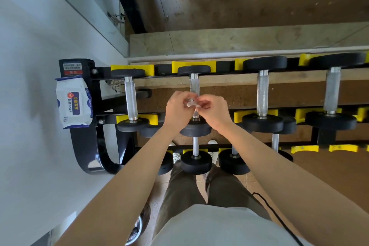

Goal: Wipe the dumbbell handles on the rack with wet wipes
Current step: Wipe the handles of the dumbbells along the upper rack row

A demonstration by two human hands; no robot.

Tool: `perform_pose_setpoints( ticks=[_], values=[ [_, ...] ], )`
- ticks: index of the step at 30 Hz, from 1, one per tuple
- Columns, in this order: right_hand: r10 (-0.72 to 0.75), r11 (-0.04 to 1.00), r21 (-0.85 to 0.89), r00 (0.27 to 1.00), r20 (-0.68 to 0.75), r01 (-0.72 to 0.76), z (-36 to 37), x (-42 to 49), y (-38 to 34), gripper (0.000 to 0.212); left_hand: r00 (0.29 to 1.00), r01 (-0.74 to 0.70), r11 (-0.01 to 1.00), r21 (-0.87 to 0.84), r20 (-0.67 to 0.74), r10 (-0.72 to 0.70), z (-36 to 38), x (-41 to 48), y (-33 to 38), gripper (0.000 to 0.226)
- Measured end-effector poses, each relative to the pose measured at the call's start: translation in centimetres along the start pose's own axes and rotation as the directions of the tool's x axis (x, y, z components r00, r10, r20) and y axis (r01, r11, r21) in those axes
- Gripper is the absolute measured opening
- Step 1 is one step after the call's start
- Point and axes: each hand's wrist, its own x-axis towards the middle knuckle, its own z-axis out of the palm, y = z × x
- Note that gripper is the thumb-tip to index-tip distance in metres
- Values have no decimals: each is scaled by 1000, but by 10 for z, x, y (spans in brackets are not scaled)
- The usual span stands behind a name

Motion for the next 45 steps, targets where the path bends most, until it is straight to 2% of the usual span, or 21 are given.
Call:
perform_pose_setpoints(
  ticks=[3,6,8,10,12,15,21,25,27,30,32,39,42,45],
  values=[
    [121,980,173,987,-106,-101,-3,0,3,21,999,25,999,22,27,-25,2,2,0,27],
    [176,962,233,977,-119,-145,0,2,3,28,1000,18,995,95,8,-19,-2,4,2,14],
    [154,966,227,979,-132,-122,2,3,3,31,994,60,997,41,-89,-56,-8,8,4,11],
    [130,975,197,982,-139,-102,3,2,4,36,960,125,987,-97,-239,-145,-16,15,9,11],
    [107,983,165,987,-119,-87,6,1,5,40,938,153,976,-153,-288,-192,-17,26,16,11],
    [69,994,97,990,-122,-57,10,-2,7,35,962,170,979,-110,-195,-189,-6,31,24,13],
    [39,999,14,992,-117,-38,12,-11,9,34,987,126,991,43,-105,-121,2,6,4,8],
    [61,998,28,994,-90,-58,9,-9,9,25,977,203,973,111,47,-209,-2,-11,-15,8],
    [84,996,39,991,-101,-80,3,-8,8,27,973,214,973,90,64,-220,-7,-7,-12,9],
    [83,996,45,994,-74,-80,2,-5,8,28,967,244,970,-18,-73,-245,-14,9,1,14],
    [94,994,59,993,-74,-90,4,-4,10,29,966,237,970,-60,-92,-242,-15,21,11,17],
    [137,987,86,990,-36,-134,5,-4,4,40,967,244,969,34,72,-246,-9,7,7,8],
    [83,990,110,997,7,-83,2,-6,-1,43,962,253,965,-70,125,-243,-17,3,7,7],
    [55,983,176,998,16,-57,-3,-6,-10,30,969,226,946,-231,157,-193,-24,9,11,12]
  ],
)
